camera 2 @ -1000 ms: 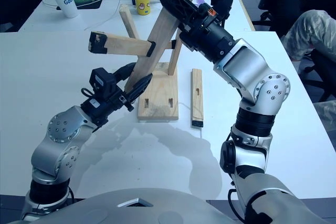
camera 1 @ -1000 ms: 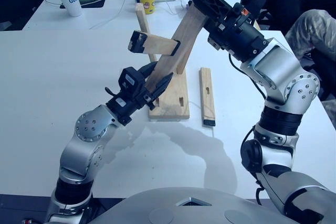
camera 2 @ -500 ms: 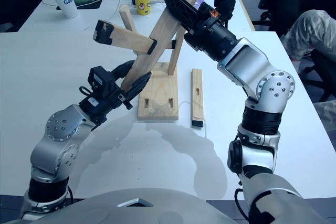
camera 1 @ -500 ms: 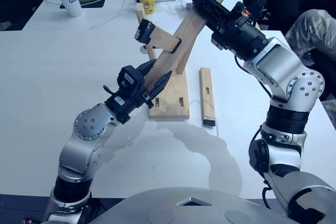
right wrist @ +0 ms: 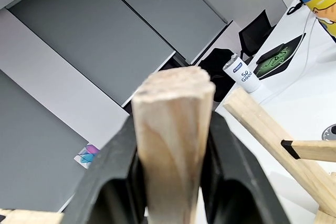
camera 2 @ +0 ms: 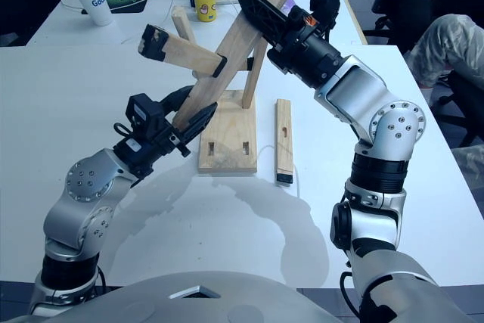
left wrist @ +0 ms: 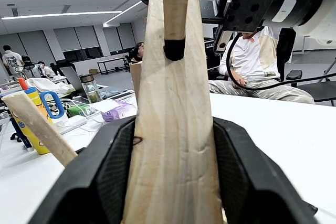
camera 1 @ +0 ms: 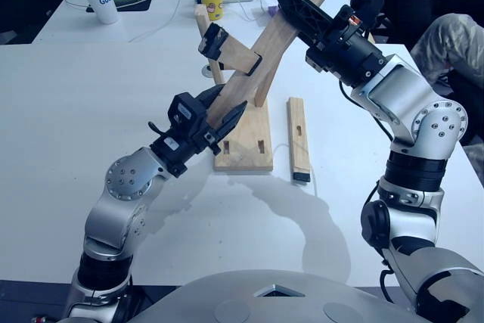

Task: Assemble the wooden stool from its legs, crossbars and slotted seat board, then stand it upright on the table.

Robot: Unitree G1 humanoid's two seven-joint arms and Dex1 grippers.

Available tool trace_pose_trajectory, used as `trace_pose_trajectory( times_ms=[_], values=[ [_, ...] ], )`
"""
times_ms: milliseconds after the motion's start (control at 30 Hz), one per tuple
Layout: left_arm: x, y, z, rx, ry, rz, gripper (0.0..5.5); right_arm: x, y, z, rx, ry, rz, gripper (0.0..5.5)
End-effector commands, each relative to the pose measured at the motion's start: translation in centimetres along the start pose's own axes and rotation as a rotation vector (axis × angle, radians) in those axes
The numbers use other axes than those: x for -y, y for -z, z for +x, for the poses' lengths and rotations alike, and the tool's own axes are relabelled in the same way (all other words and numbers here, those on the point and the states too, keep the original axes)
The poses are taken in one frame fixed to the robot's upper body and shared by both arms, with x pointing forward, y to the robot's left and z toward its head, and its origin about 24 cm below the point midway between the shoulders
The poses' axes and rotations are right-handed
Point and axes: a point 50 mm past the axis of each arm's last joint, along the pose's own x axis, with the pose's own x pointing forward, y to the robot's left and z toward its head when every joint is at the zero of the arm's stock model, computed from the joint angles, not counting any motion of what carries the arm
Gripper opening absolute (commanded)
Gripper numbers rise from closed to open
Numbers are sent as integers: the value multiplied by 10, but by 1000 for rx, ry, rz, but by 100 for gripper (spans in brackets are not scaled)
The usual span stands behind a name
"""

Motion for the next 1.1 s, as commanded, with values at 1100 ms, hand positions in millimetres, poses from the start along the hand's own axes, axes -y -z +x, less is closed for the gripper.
trace_pose_trajectory(
  times_ms=[1100],
  values=[
    [-1, 118, -23, -485, 145, 73, 380, 25, -3, -26, 127, 348, -325, 103]
  ],
)
